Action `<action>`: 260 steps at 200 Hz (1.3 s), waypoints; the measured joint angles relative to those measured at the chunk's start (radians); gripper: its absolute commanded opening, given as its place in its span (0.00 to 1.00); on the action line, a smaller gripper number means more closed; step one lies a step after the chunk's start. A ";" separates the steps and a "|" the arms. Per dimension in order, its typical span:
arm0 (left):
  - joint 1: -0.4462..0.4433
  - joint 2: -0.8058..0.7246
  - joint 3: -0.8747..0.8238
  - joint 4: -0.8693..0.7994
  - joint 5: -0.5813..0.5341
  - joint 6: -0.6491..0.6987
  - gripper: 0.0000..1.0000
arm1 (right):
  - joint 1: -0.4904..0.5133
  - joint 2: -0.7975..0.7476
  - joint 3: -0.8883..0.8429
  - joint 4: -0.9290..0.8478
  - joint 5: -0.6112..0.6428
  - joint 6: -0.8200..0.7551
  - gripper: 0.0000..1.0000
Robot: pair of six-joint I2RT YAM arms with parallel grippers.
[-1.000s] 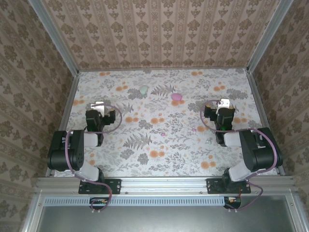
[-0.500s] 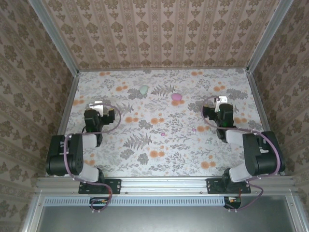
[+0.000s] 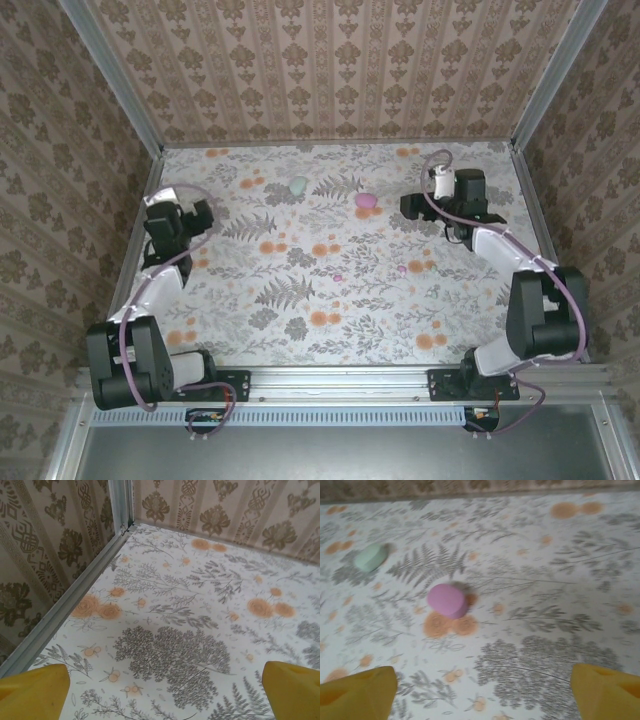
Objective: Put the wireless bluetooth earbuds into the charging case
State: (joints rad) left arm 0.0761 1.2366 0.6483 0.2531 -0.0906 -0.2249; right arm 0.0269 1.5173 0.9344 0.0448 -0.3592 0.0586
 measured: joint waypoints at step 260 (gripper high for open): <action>-0.409 0.169 0.172 -0.247 0.198 -0.174 1.00 | 0.237 0.511 0.628 -0.509 0.017 -0.721 0.60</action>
State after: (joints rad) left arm -0.3332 1.4052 0.8204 0.0063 0.1070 -0.3985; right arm 0.2638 2.0285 1.5623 -0.4637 -0.3424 -0.6624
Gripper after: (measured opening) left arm 0.997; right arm 0.587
